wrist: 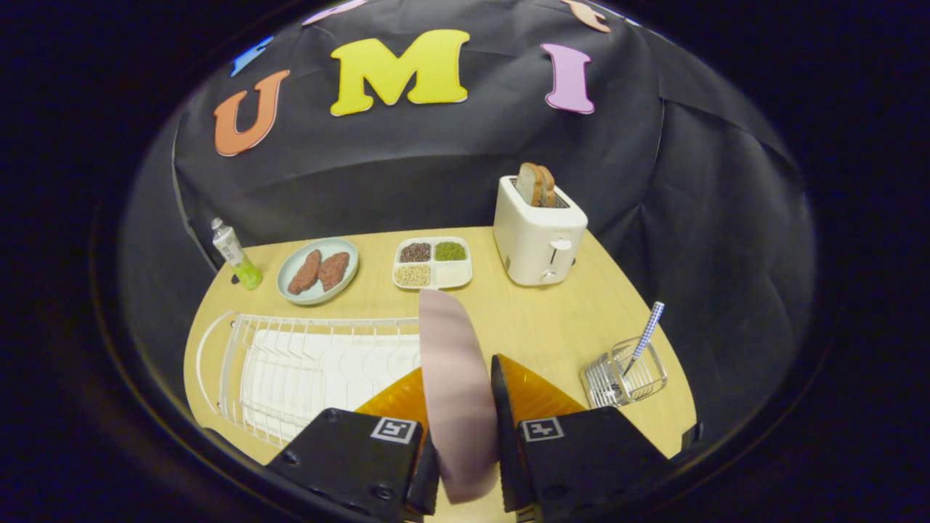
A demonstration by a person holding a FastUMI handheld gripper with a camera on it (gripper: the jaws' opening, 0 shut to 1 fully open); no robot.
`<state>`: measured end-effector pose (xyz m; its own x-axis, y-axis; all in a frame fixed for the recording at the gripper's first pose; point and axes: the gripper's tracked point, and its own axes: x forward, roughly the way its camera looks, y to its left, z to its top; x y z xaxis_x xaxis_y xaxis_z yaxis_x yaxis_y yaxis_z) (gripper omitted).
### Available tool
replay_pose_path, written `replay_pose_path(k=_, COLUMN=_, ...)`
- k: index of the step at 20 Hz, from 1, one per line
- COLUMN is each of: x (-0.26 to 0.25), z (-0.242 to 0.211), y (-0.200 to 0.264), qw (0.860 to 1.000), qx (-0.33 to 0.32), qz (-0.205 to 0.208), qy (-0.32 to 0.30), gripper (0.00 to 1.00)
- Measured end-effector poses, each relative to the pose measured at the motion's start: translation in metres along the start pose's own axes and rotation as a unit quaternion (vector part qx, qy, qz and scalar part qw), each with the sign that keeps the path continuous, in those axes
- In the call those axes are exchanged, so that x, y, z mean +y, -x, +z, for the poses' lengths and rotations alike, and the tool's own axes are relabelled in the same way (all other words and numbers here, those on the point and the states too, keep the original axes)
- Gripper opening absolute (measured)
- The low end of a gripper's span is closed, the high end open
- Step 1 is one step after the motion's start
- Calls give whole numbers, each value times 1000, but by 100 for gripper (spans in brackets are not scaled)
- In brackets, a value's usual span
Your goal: Take the plate from the dish rack, then take the spoon from the basket and place it into the plate.
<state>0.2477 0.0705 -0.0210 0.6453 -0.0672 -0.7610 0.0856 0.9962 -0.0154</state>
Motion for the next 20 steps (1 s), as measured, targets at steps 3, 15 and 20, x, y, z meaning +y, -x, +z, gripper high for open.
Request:
replay_pose_path(k=3, x=19, z=1, y=19, qw=998, qx=-12, qz=59, qy=-19, gripper=35)
replay_pose_path(k=15, x=8, z=-139, y=87, qw=973, qx=16, qz=222, qy=-63, gripper=32)
replay_pose_path(k=20, x=1, z=-208, y=70, qw=954, qx=58, qz=269, qy=-119, gripper=32)
